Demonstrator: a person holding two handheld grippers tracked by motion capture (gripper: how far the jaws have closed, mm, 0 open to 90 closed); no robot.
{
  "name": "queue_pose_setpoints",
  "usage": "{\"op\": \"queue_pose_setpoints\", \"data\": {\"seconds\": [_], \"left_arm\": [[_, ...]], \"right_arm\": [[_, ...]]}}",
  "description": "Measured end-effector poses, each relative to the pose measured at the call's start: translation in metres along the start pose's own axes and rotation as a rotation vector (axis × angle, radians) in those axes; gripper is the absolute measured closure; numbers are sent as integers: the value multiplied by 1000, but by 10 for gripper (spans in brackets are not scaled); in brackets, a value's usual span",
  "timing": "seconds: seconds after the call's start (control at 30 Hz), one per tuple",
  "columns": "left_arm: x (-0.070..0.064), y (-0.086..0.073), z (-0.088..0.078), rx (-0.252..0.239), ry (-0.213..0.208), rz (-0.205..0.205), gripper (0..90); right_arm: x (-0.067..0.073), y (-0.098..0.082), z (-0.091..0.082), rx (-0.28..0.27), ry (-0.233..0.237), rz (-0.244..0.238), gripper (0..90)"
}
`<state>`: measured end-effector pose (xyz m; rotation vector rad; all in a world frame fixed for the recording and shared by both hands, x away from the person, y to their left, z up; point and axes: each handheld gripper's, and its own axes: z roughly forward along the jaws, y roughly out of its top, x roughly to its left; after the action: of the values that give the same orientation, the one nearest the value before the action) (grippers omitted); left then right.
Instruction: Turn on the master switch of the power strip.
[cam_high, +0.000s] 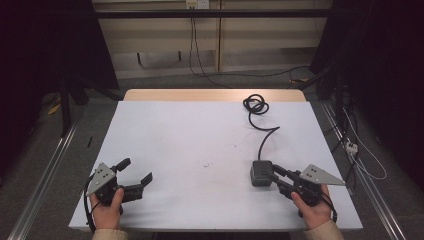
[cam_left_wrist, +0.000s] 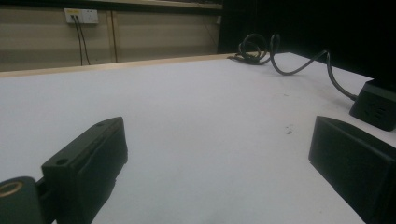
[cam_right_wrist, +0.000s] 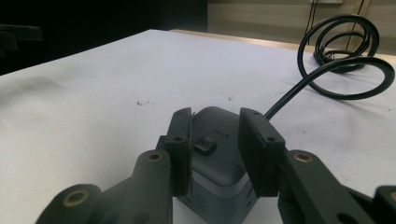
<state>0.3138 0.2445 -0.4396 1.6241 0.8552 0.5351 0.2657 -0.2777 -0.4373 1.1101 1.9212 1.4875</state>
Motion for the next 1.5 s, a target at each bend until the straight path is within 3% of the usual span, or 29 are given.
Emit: {"op": "queue_pose_setpoints", "data": {"seconds": [0.8,1.5], "left_arm": [[-1,0,2,5,1,2,43],[-2,-1,4,11,-2,8,43]], "right_arm": [[-4,5,1,21,37,56,831],[-9,8,3,34,36,44,887]]}}
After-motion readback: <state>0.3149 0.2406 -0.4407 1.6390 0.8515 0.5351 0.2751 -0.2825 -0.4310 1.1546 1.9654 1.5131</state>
